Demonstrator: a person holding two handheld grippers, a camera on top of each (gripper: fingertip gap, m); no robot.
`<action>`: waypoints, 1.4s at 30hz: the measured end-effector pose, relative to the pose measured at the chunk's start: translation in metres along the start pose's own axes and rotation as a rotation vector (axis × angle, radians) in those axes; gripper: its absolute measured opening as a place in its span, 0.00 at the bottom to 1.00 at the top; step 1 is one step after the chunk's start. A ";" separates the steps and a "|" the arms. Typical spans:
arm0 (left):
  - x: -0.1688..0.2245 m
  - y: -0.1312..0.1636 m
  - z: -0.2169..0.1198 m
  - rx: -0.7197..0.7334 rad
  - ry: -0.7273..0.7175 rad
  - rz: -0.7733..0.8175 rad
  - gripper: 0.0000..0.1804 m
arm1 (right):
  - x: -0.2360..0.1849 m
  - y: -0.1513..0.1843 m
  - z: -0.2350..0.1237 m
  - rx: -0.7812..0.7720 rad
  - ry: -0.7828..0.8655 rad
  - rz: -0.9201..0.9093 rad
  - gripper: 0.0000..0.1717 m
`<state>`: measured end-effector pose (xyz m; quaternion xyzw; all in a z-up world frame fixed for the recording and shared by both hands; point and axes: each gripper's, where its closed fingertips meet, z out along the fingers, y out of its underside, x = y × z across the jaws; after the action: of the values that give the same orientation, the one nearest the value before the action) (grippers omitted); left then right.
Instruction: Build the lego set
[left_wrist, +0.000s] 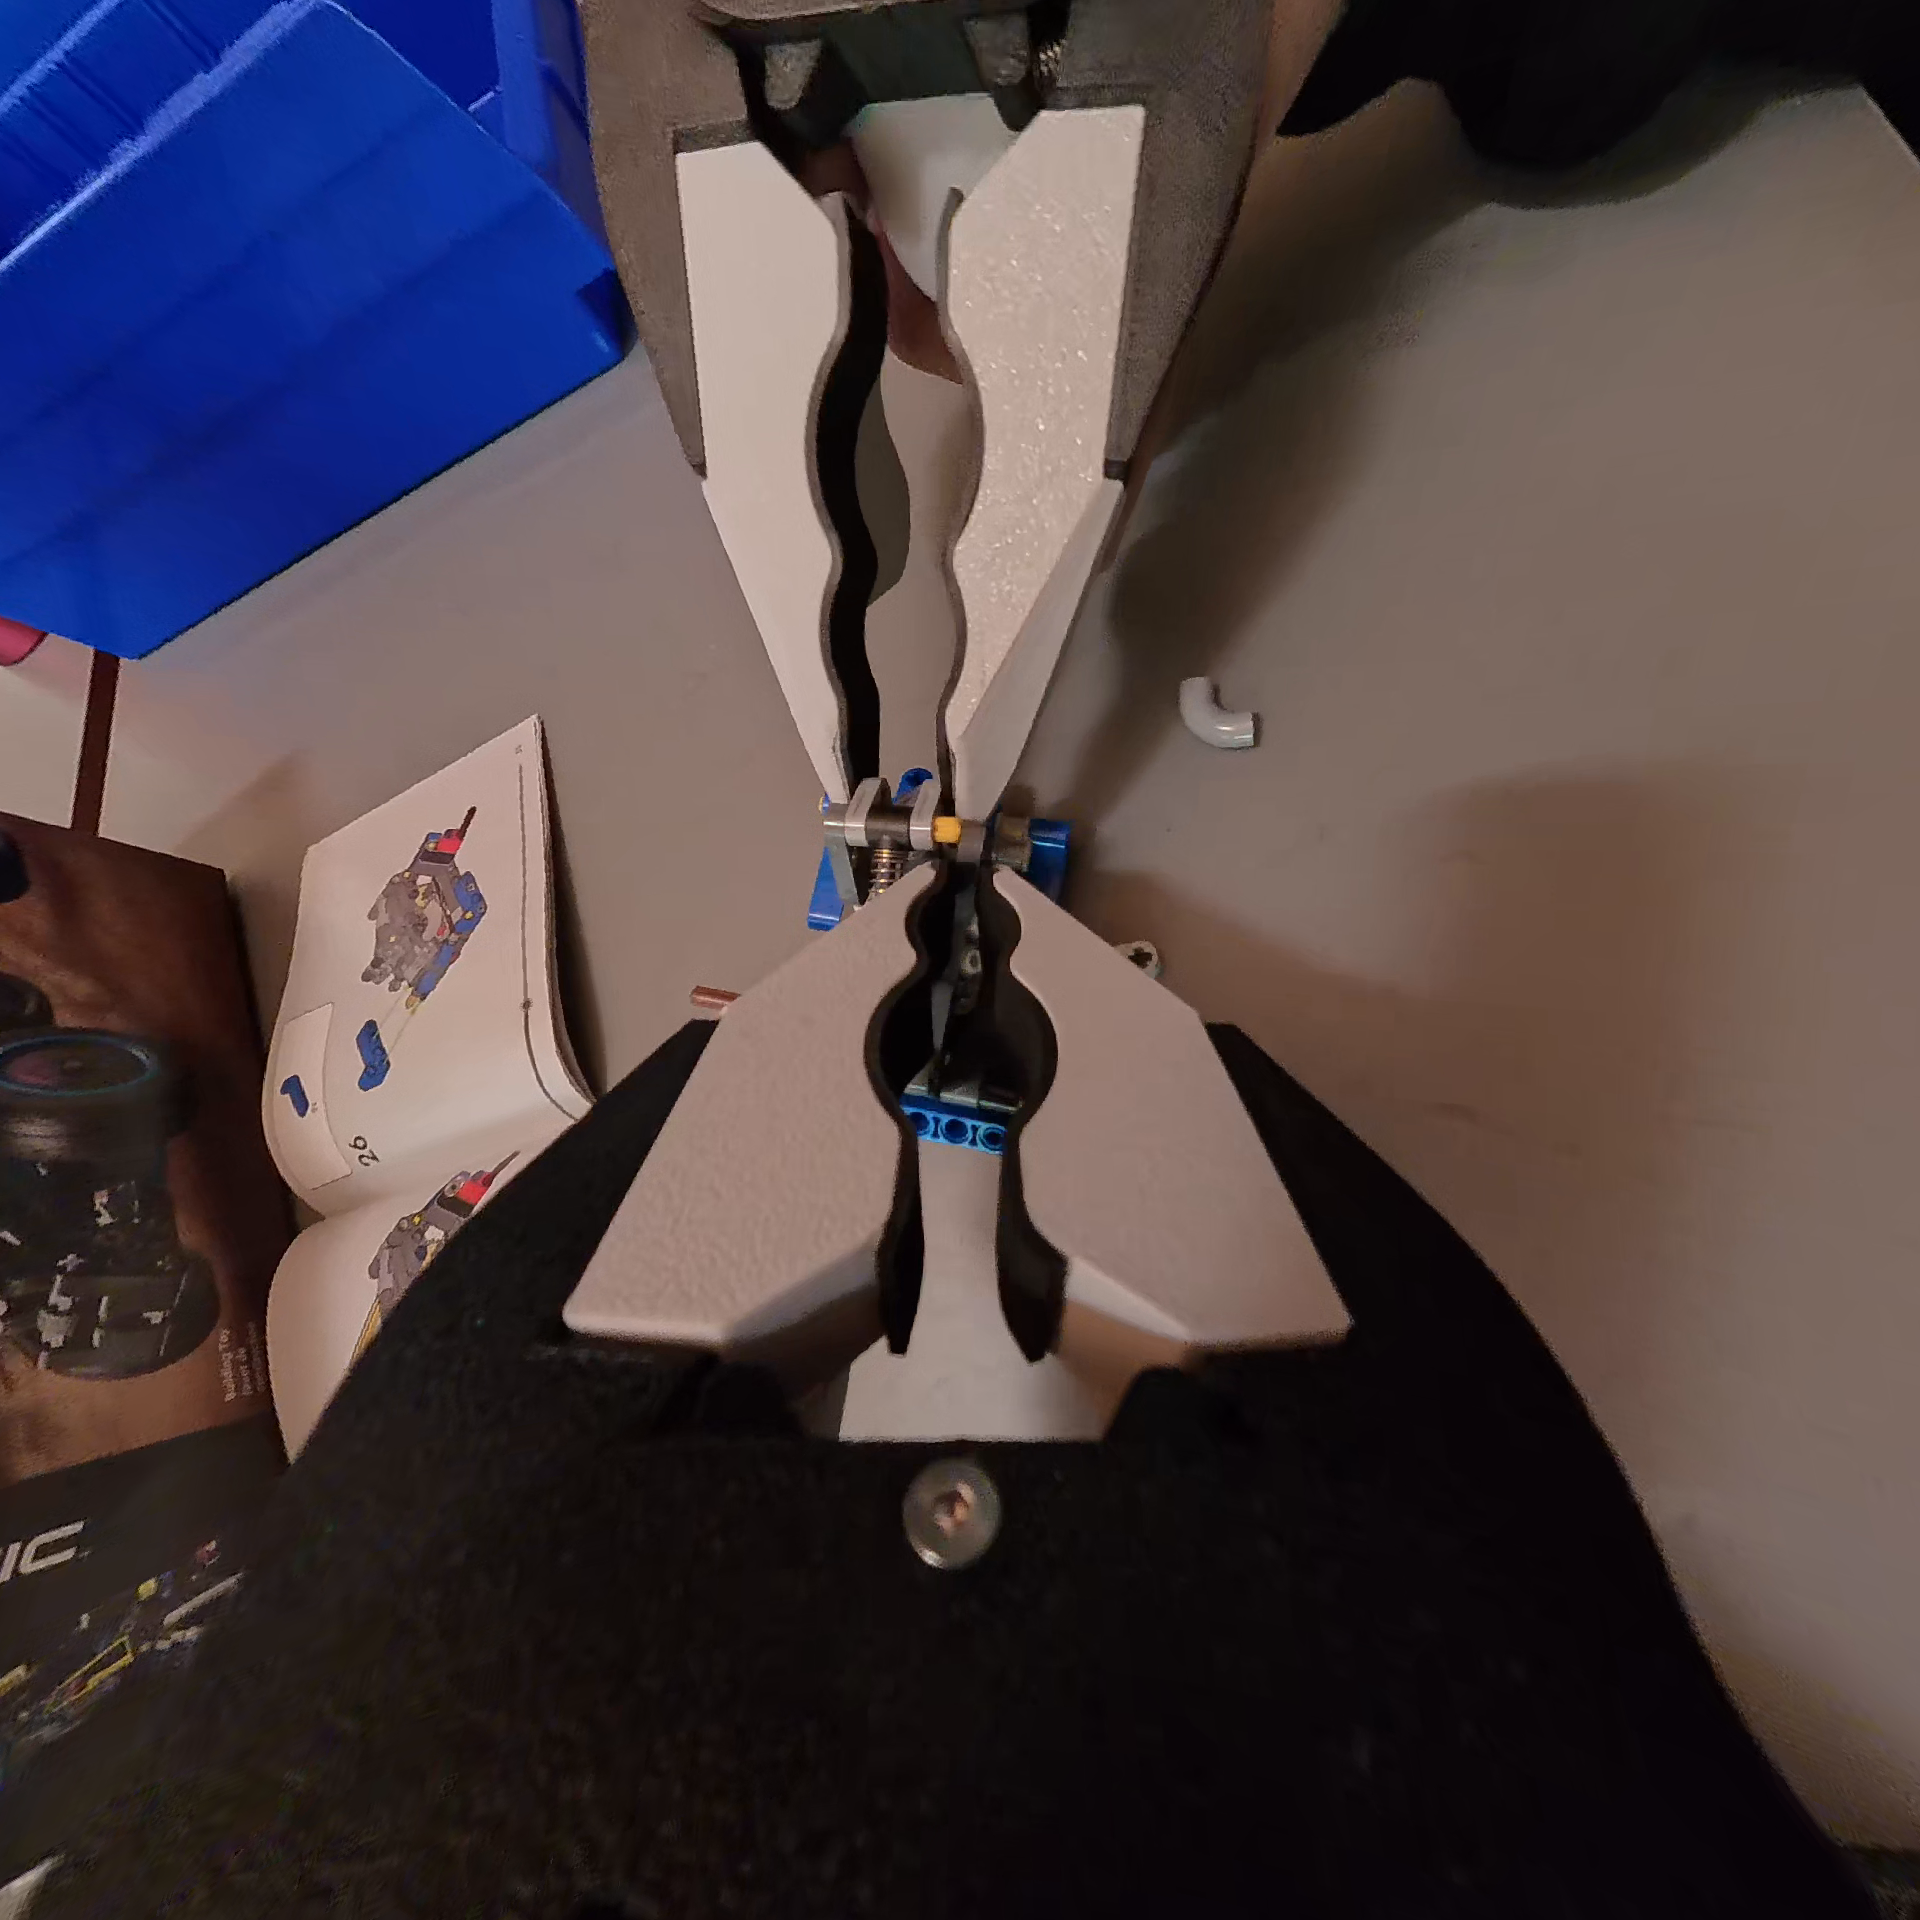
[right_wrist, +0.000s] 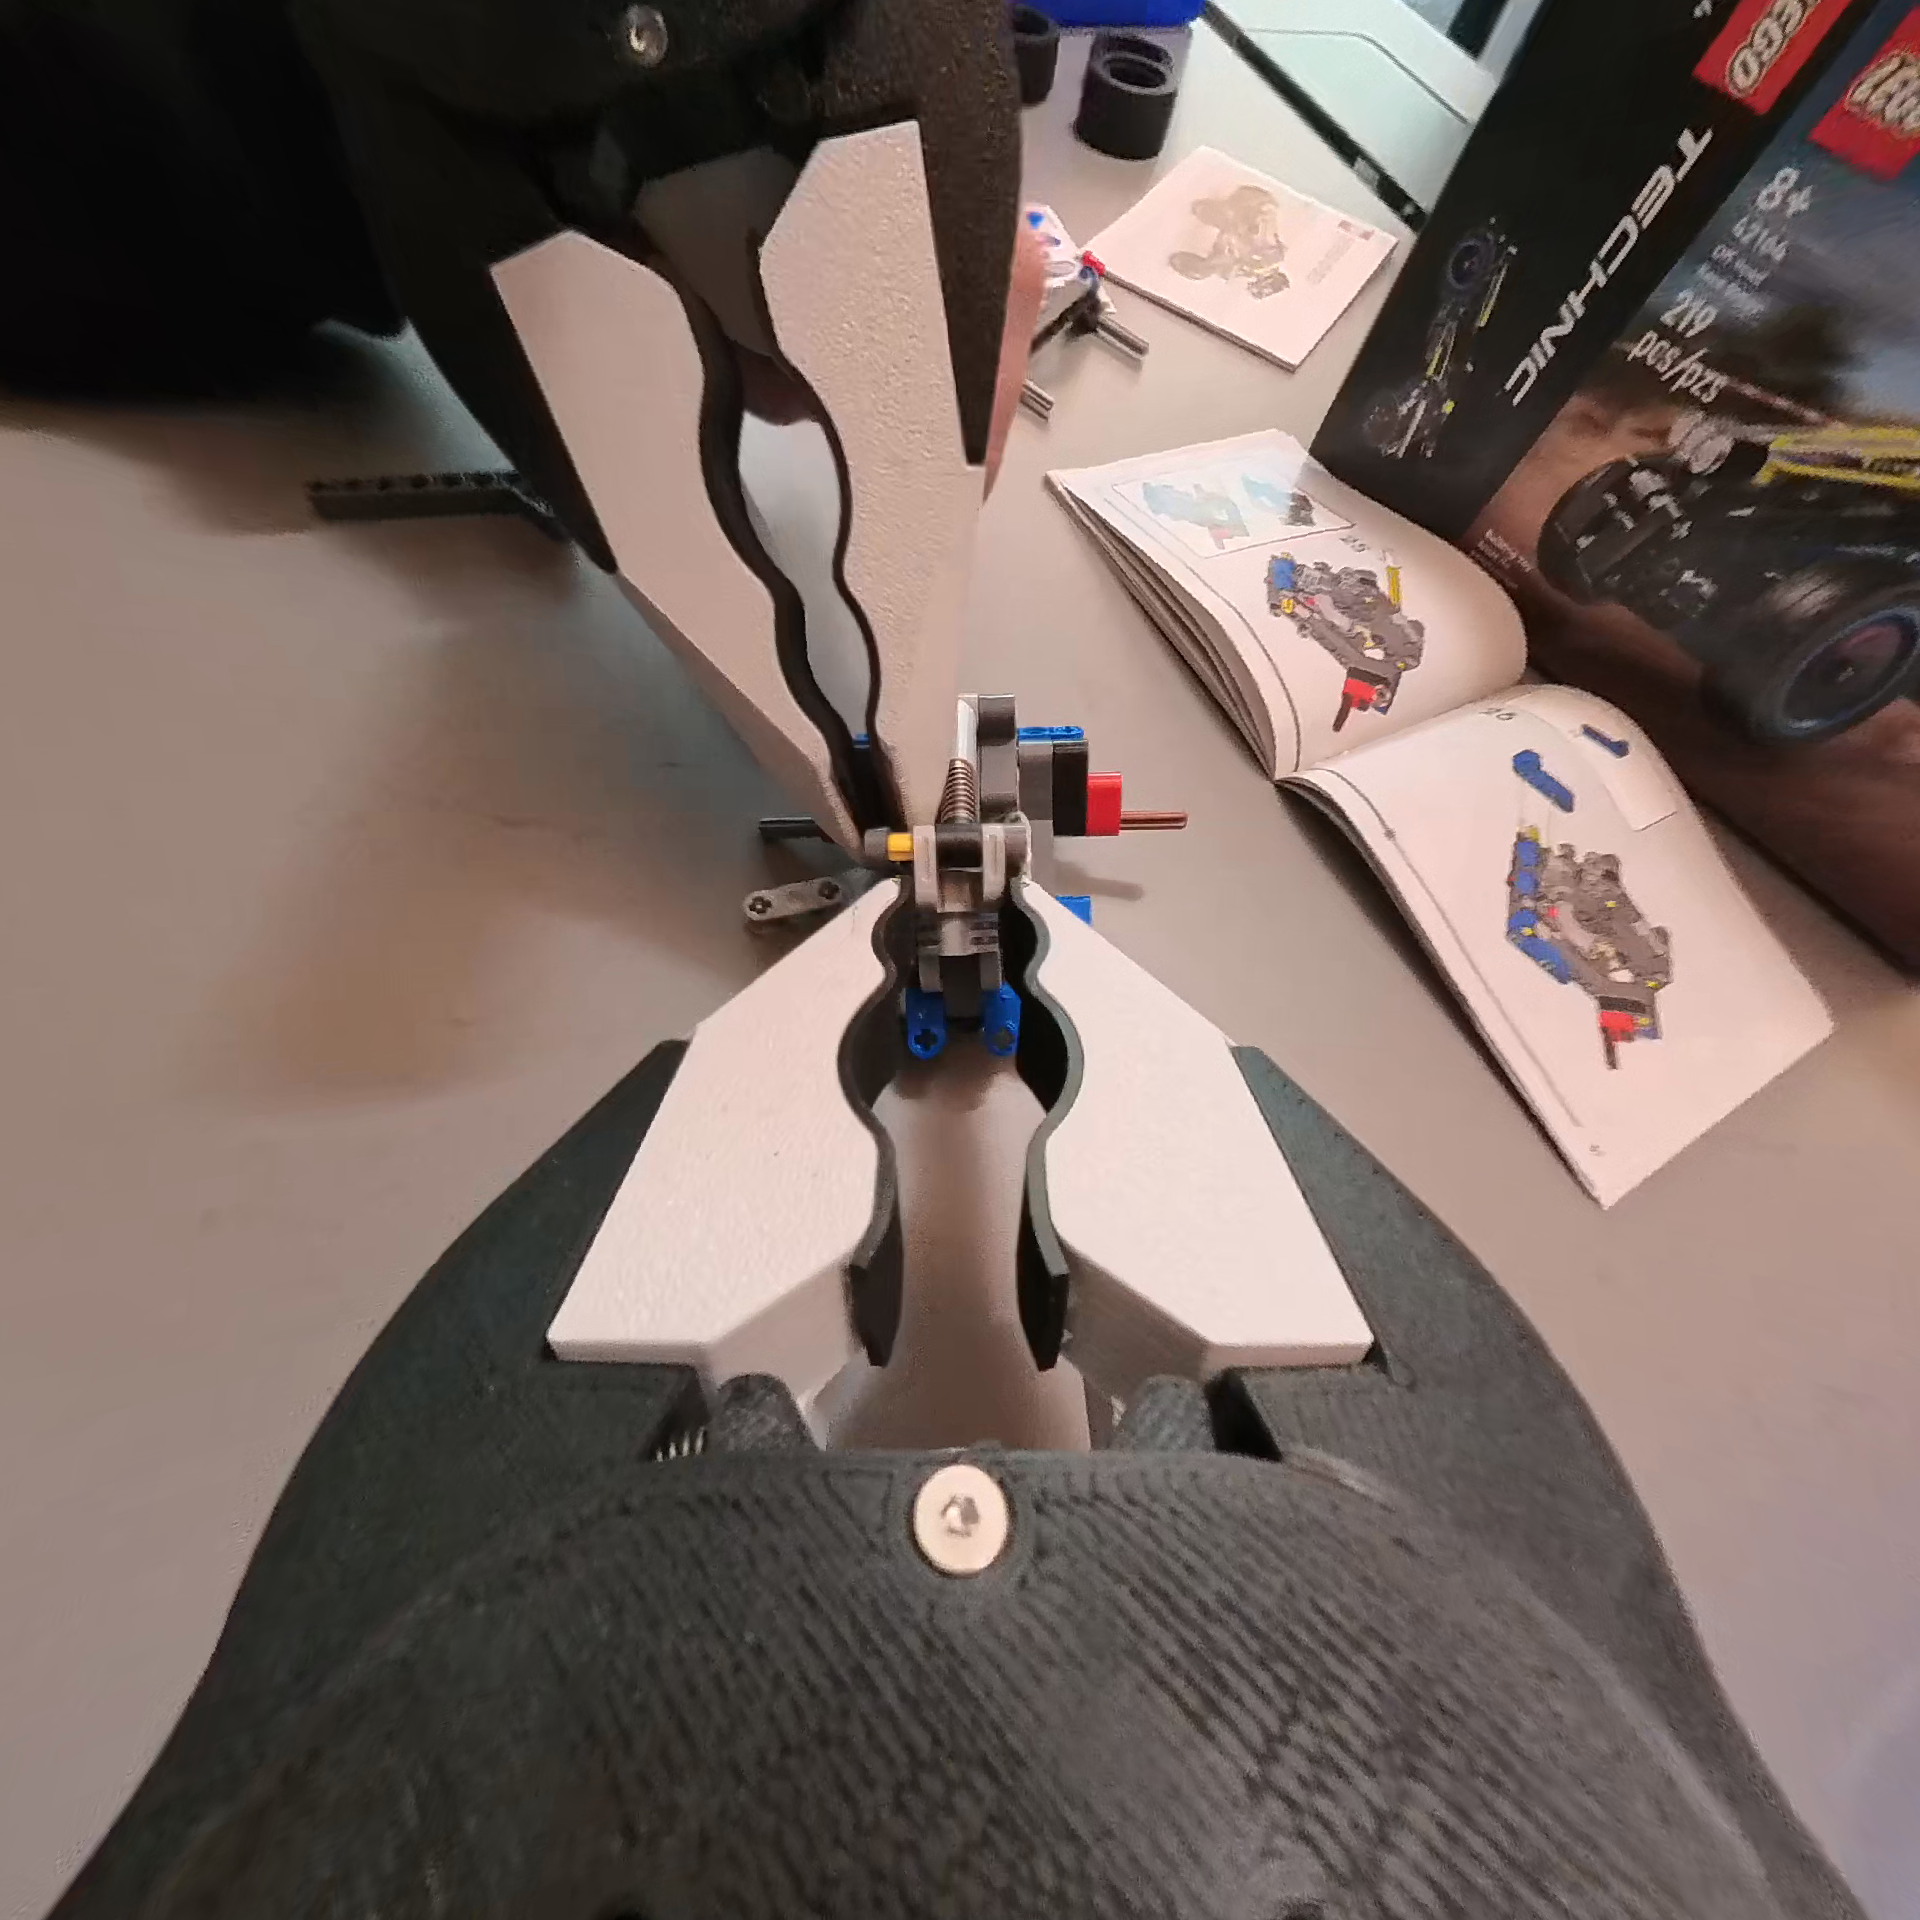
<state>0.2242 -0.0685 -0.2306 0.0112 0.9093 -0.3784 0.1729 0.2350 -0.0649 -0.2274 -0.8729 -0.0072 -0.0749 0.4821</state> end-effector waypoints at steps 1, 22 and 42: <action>0.000 0.000 0.000 0.007 -0.005 -0.008 0.00 | 0.000 0.000 0.000 -0.005 0.013 -0.018 0.08; -0.012 -0.009 -0.023 0.147 0.028 -0.109 0.03 | -0.004 -0.006 0.000 0.039 0.062 -0.247 0.08; -0.022 -0.002 -0.039 0.083 -0.088 0.126 0.04 | -0.009 -0.031 0.005 0.045 0.328 -0.772 0.08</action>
<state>0.2321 -0.0410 -0.1965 0.0588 0.8820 -0.4041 0.2354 0.2236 -0.0437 -0.2052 -0.7718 -0.2585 -0.3880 0.4325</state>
